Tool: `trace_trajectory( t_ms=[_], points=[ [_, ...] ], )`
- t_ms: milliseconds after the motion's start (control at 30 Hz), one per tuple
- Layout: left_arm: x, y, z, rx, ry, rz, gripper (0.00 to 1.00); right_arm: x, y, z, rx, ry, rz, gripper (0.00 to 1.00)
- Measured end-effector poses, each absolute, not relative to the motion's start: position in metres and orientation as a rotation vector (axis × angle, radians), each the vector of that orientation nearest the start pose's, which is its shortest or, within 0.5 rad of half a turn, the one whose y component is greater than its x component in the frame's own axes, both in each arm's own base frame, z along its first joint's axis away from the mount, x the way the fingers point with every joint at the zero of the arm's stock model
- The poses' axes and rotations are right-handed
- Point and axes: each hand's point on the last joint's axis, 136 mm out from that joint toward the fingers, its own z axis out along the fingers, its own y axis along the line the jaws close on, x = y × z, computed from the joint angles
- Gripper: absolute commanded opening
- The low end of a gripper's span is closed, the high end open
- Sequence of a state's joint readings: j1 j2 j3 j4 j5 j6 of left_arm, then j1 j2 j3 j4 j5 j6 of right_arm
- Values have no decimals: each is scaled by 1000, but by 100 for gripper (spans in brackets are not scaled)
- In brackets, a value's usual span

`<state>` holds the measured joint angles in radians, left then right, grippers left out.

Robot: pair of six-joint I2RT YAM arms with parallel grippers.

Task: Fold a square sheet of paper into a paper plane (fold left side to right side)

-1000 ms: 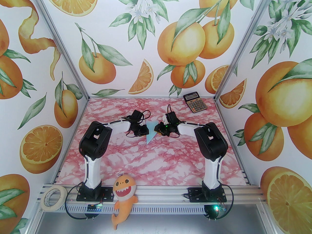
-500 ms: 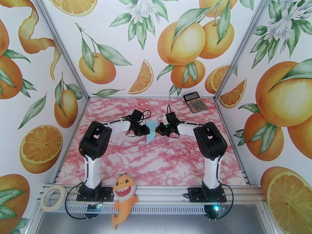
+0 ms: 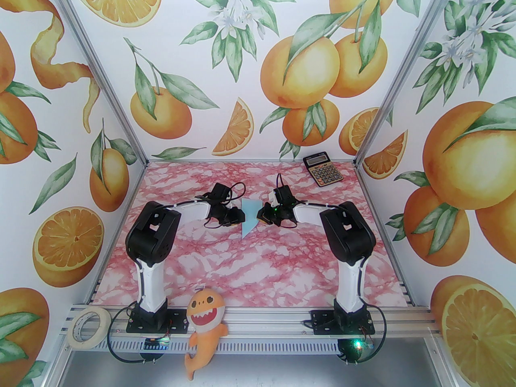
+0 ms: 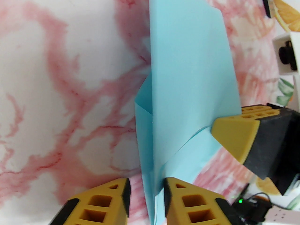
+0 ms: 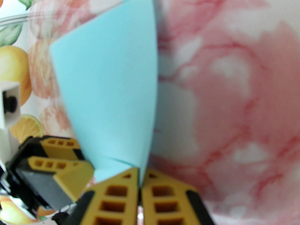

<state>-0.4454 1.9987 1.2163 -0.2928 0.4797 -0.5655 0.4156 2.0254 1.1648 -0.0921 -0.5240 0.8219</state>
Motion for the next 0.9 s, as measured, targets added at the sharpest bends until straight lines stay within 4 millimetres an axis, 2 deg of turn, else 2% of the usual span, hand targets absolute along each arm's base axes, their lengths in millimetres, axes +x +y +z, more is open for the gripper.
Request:
trace_trajectory(
  t_ms=[100,367,567,733,833,900],
  points=[
    [372,-267,25,5,2792,-949,40,395,269,22,320,2717,1100,10],
    [371,-265,26,3,2793,-965,23,395,269,22,316,2717,1099,11],
    [370,-268,25,9,2799,-965,23,395,269,22,306,2717,1097,11],
    [368,-272,17,24,2818,-943,18,395,269,22,305,2717,1097,12],
    [368,-271,17,26,2826,-927,16,395,269,22,300,2717,1096,15],
    [368,-271,17,31,2830,-915,14,395,269,22,298,2719,1094,20]
  ],
)
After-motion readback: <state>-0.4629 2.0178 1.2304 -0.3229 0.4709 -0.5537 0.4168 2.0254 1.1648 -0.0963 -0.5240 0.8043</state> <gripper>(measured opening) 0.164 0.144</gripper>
